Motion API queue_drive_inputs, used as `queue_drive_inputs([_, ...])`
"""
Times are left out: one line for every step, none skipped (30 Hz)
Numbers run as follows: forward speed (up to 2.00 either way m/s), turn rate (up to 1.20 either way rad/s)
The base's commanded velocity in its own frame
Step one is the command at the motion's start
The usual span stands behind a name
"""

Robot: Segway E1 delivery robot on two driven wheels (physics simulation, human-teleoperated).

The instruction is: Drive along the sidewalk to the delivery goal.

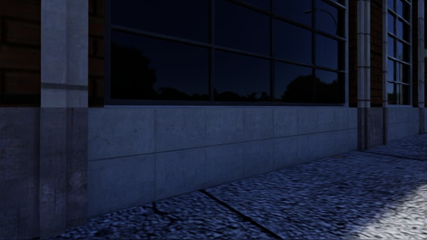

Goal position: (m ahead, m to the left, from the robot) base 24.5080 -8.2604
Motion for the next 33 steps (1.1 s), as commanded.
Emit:
queue_drive_inputs([2.00, -0.67])
queue_drive_inputs([2.00, -0.67])
queue_drive_inputs([2.00, -0.67])
queue_drive_inputs([2.00, -0.67])
queue_drive_inputs([2.00, -0.67])
queue_drive_inputs([2.00, -0.67])
queue_drive_inputs([2.00, -0.67])
queue_drive_inputs([2.00, -0.67])
queue_drive_inputs([2.00, -0.67])
queue_drive_inputs([2.00, -0.67])
queue_drive_inputs([2.00, -0.67])
queue_drive_inputs([2.00, -0.67])
queue_drive_inputs([2.00, -0.67])
queue_drive_inputs([2.00, -0.67])
queue_drive_inputs([2.00, -0.68])
queue_drive_inputs([2.00, -0.74])
queue_drive_inputs([2.00, -0.79])
queue_drive_inputs([2.00, -0.79])
queue_drive_inputs([2.00, -0.81])
queue_drive_inputs([2.00, -0.81])
queue_drive_inputs([2.00, -0.82])
queue_drive_inputs([2.00, -0.82])
queue_drive_inputs([2.00, -0.82])
queue_drive_inputs([2.00, -0.82])
queue_drive_inputs([2.00, -0.84])
queue_drive_inputs([2.00, -0.85])
queue_drive_inputs([2.00, -0.86])
queue_drive_inputs([2.00, -0.86])
queue_drive_inputs([2.00, -0.86])
queue_drive_inputs([2.00, -0.86])
queue_drive_inputs([2.00, -0.86])
queue_drive_inputs([2.00, -0.86])
queue_drive_inputs([2.00, -0.86])
